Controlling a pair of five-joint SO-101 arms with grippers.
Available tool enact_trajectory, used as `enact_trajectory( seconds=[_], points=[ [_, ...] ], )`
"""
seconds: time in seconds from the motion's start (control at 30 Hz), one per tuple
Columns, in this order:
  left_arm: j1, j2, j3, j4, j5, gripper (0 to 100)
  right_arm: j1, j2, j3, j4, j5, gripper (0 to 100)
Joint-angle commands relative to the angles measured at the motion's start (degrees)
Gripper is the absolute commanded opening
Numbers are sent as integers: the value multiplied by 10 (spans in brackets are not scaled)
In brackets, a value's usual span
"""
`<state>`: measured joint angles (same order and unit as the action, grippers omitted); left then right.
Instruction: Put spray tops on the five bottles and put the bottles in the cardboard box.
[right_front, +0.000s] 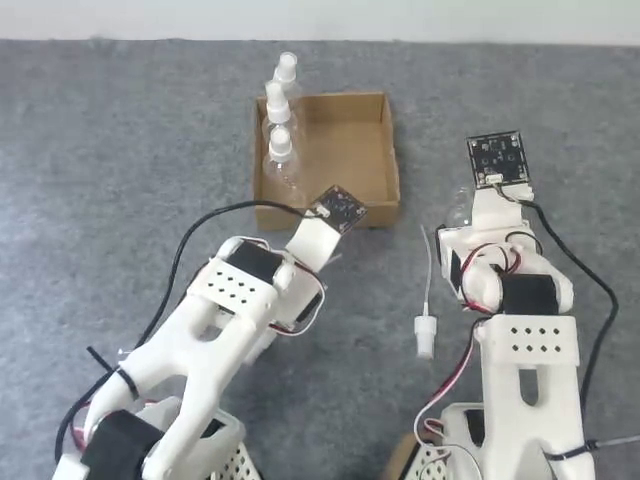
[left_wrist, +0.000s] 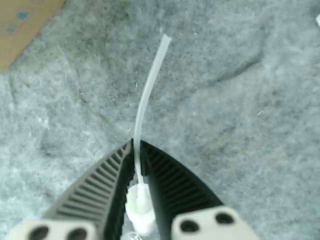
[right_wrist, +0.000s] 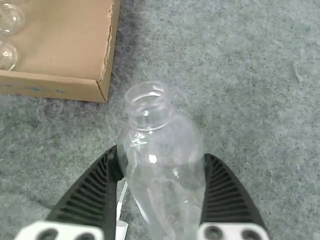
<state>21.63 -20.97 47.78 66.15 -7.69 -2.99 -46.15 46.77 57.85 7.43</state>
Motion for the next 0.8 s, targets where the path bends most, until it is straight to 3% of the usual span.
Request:
enact_trajectory(
  seconds=[0.0,0.5,0.77],
  points=[
    [-4,-50,-27,6,8,11,7,-15,-3,-13,-3,74],
    [-4,-347,64,21,38,11,6,-15,14,-35,-2,74],
    [-120,-389,116,-31,38,11,4,-15,21,-45,-2,74]
  ],
)
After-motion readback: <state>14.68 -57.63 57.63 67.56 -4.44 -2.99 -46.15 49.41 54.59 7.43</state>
